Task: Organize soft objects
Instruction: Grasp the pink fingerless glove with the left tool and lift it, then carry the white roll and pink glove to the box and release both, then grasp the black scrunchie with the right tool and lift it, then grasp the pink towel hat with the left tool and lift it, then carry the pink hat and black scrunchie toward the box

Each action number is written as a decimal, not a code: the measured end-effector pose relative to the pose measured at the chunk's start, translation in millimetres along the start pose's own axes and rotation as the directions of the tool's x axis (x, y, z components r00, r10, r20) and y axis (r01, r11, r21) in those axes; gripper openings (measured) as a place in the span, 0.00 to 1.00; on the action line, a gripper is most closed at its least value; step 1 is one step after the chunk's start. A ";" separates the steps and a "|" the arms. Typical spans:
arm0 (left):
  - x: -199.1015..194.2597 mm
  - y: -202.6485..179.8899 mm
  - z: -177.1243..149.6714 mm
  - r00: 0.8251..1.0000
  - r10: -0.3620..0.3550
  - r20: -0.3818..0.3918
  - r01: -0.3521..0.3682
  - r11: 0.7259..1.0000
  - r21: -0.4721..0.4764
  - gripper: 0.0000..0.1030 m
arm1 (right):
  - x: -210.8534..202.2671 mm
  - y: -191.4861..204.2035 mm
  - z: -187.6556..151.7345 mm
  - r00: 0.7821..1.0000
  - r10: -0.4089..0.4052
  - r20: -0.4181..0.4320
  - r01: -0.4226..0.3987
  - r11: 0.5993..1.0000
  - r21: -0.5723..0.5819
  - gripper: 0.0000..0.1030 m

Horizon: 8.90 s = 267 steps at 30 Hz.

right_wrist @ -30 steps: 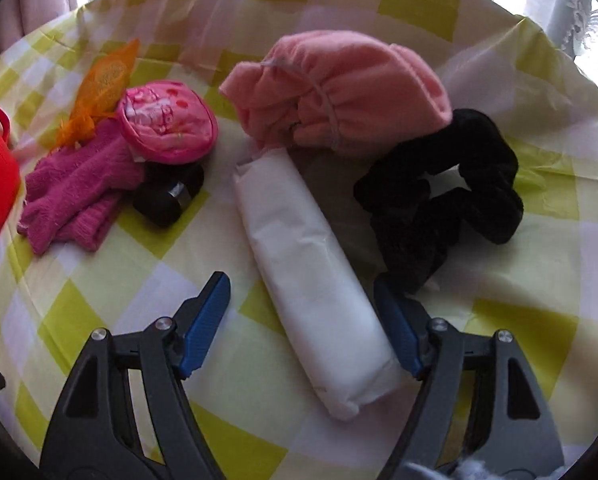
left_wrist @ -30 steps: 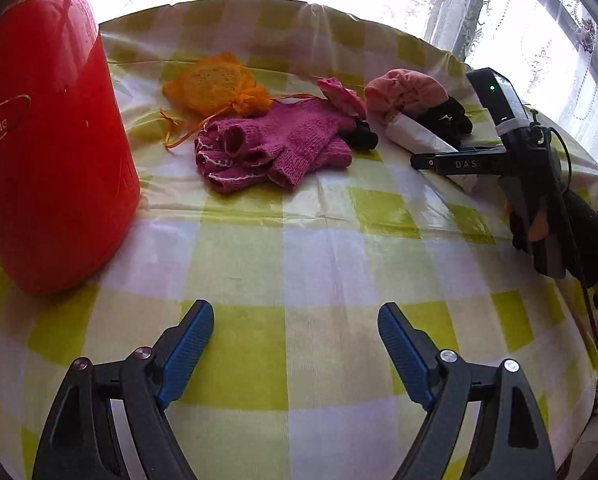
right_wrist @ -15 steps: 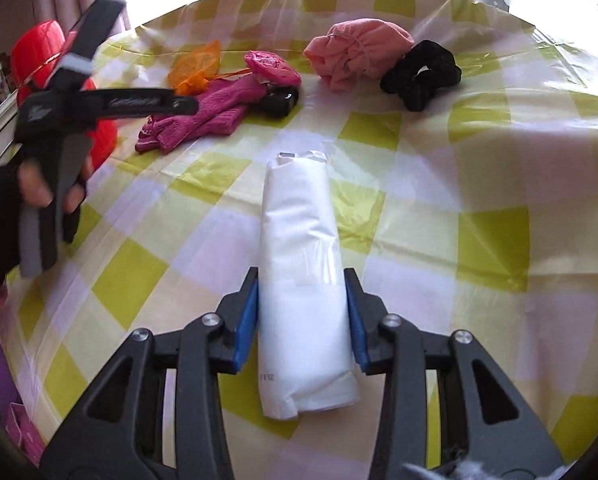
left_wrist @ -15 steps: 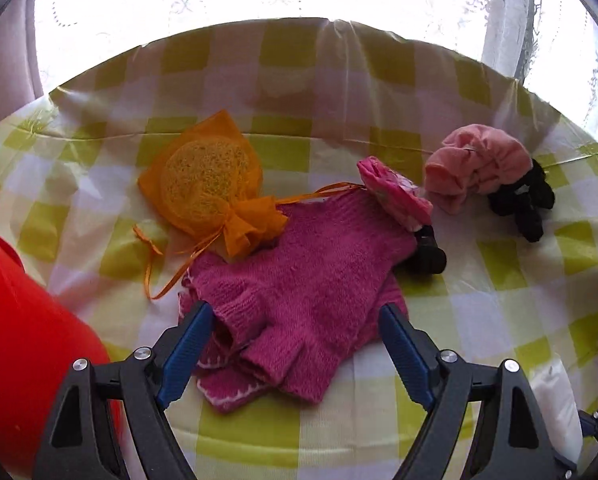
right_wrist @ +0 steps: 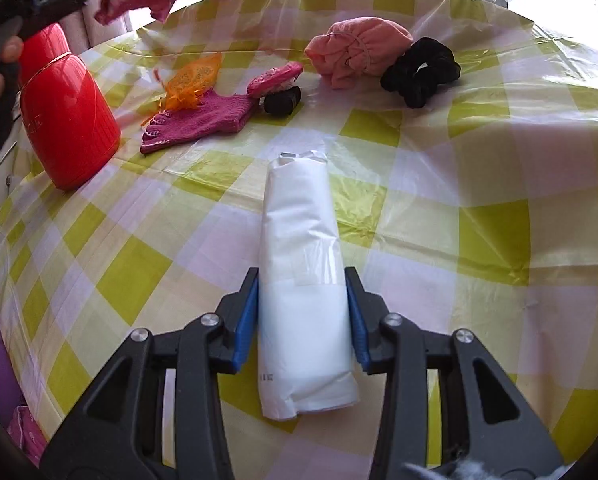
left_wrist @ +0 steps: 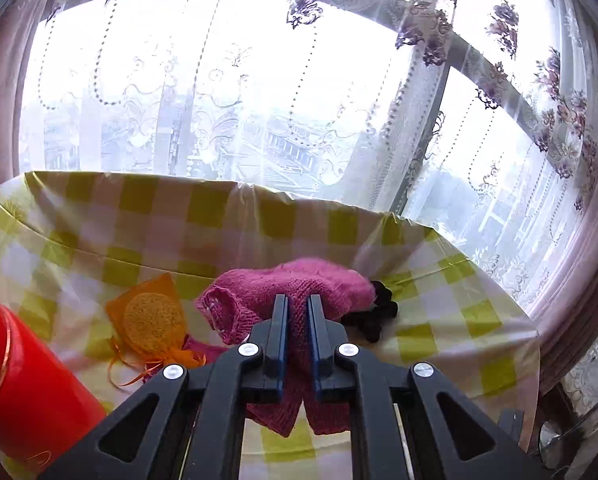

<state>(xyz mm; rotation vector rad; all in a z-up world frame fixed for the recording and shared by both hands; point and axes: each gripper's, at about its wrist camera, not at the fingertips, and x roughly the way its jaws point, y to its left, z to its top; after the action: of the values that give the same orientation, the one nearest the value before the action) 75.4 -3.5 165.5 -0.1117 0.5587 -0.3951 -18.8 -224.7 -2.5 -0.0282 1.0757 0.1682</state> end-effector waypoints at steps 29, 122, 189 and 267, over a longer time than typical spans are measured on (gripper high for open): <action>-55.2 27.1 -212.8 0.869 0.055 -0.491 0.008 0.992 0.125 0.83 | 4.0 9.8 1.7 0.997 -0.074 -0.009 0.073 0.996 -0.056 0.44; -392.3 186.9 -297.6 0.723 0.656 -0.217 -0.689 0.662 -0.294 0.76 | -139.8 440.7 -110.3 0.809 0.498 -0.313 -0.560 0.493 -0.666 0.64; 223.7 -31.0 -63.8 0.944 -0.020 -0.328 -0.145 0.871 -0.470 0.98 | -46.8 -4.7 -43.4 1.000 -0.009 0.017 0.007 0.992 0.129 0.23; -291.3 -6.2 -179.3 0.948 0.298 0.113 -0.313 0.938 0.151 0.12 | -262.7 205.7 -49.7 0.894 0.080 0.441 0.048 0.961 -0.272 0.24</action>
<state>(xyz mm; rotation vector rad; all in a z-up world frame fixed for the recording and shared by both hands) -248.7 106.1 159.3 0.1188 0.4444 -0.1305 -215.0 -59.2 216.5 -0.2232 0.5814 0.3237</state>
